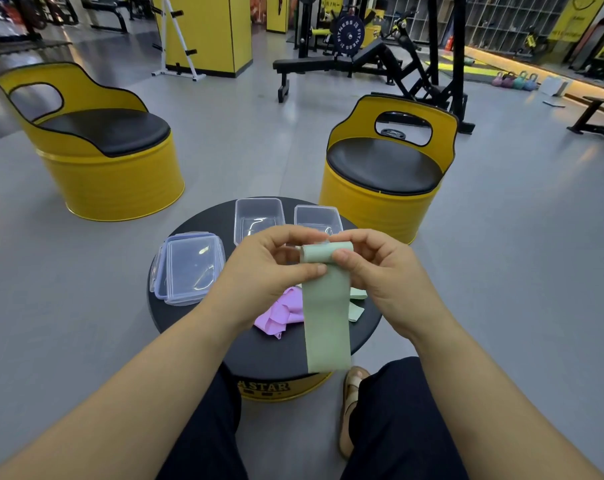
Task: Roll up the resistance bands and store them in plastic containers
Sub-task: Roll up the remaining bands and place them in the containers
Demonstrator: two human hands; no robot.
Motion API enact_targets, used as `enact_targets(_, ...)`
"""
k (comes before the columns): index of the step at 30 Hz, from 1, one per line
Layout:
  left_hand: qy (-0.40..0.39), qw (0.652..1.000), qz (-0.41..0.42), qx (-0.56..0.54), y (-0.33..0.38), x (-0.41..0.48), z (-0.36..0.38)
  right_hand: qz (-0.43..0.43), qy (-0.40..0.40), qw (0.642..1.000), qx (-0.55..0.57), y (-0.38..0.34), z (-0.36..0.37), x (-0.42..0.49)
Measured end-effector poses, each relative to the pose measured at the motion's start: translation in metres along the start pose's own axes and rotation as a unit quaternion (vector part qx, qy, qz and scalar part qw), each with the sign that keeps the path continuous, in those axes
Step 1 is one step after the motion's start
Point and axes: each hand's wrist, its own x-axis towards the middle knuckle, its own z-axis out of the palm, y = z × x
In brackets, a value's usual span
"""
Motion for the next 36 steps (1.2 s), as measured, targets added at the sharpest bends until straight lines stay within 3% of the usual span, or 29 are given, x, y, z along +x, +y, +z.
enact_targets(8, 0.015, 0.997, -0.071, -0.014, -0.003, -0.002, -0.004, -0.007, 0.016, 1.0, 0.009, 0.002, 0.0, 0.0)
enact_targets(21, 0.068, 0.998, -0.008, -0.008, -0.009, 0.001, -0.004, 0.035, 0.004, 0.999, -0.018, 0.001, 0.0, 0.0)
enact_targets(28, 0.048, 0.998, -0.005, -0.029, -0.014, 0.001, -0.004, 0.029, 0.02, 0.999, -0.005, 0.003, 0.0, -0.002)
enact_targets(33, 0.039, 0.995, -0.065, -0.062, -0.018, 0.001, -0.004, 0.018, 0.026, 0.999, 0.03, 0.005, 0.001, -0.003)
enact_targets(36, -0.017, 0.99, -0.101, -0.1, -0.016, 0.003, -0.009, 0.024, -0.007, 1.0, 0.0, 0.004, -0.002, -0.004)
